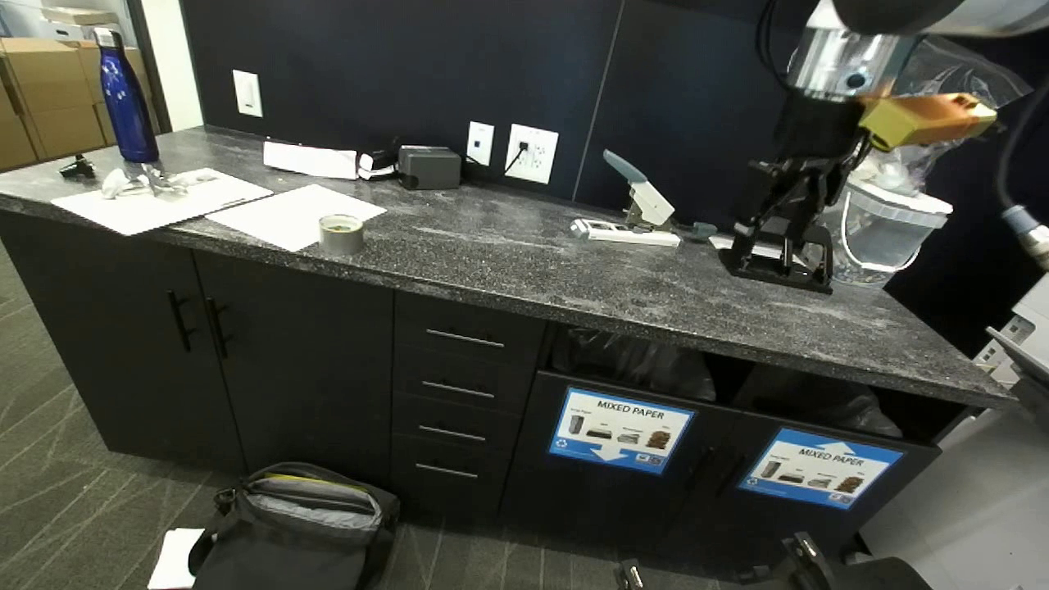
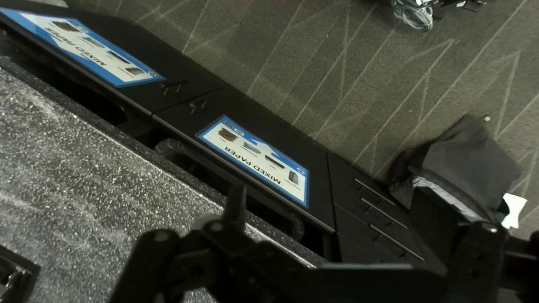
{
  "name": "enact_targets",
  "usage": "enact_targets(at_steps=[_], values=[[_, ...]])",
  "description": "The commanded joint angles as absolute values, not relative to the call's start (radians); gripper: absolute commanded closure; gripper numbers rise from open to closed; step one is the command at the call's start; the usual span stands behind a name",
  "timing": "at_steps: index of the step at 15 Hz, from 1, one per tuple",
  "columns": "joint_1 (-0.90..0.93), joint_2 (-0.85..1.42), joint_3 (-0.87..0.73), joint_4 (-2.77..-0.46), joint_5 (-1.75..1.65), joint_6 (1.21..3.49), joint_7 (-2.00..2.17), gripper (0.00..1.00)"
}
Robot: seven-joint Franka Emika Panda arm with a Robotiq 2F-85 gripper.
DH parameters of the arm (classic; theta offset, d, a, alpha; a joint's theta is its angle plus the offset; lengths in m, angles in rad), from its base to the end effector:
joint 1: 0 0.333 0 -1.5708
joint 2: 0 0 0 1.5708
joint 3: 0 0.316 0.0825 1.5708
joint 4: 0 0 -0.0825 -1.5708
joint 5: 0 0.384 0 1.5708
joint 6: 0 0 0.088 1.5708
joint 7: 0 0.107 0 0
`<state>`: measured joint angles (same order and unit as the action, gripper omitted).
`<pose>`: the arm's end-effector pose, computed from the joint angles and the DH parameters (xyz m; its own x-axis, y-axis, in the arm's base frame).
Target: Remove all the paper trash from the table and put them in the bin on the left
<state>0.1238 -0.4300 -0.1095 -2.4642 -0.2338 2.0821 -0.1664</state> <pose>0.4178 -0.0070 0.4537 0.9552 0.2959 0.0114 0.2900 -0.9424 0.1667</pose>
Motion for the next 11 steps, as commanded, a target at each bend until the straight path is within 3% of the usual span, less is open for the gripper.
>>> enact_targets(at_steps=[1, 11], values=[[0.106, -0.551, -0.084, -2.488, -0.168, 2.033, -0.253, 0.00], [0.050, -0.567, -0.078, -2.515, -0.154, 2.036, -0.215, 0.00]])
